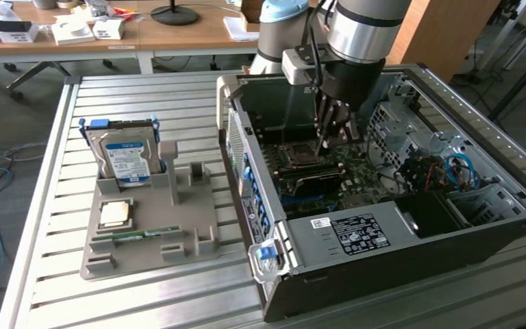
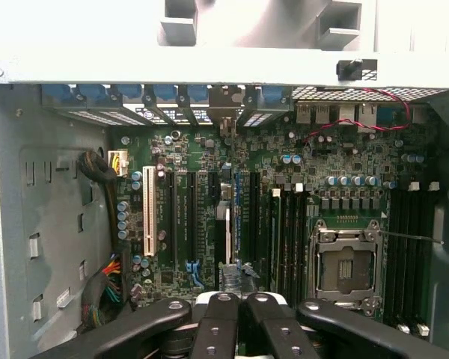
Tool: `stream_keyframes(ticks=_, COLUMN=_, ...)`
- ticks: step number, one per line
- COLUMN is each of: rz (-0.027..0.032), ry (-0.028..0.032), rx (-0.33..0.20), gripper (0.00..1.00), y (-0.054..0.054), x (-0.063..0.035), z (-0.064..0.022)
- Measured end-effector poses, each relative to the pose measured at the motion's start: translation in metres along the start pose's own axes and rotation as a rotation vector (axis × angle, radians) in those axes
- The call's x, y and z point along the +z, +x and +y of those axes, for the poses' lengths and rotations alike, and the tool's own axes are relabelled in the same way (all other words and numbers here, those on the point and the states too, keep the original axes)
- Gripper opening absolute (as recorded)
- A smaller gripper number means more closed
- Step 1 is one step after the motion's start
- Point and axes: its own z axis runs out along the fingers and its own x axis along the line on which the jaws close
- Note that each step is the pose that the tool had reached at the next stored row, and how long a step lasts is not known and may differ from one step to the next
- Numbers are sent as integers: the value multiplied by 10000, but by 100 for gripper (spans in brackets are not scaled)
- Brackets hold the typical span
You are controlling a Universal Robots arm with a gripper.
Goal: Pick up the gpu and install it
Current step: 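Press down on the gpu until it lock into place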
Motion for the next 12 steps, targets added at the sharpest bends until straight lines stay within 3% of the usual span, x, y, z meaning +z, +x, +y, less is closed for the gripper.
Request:
stream_keyframes(ticks=5, rz=36, ry=0, rx=-3, gripper=11, y=0, x=10, z=-1)
stream_keyframes(ticks=12, rz=60, ry=1, rx=-2, gripper=11, y=3, x=110, z=2)
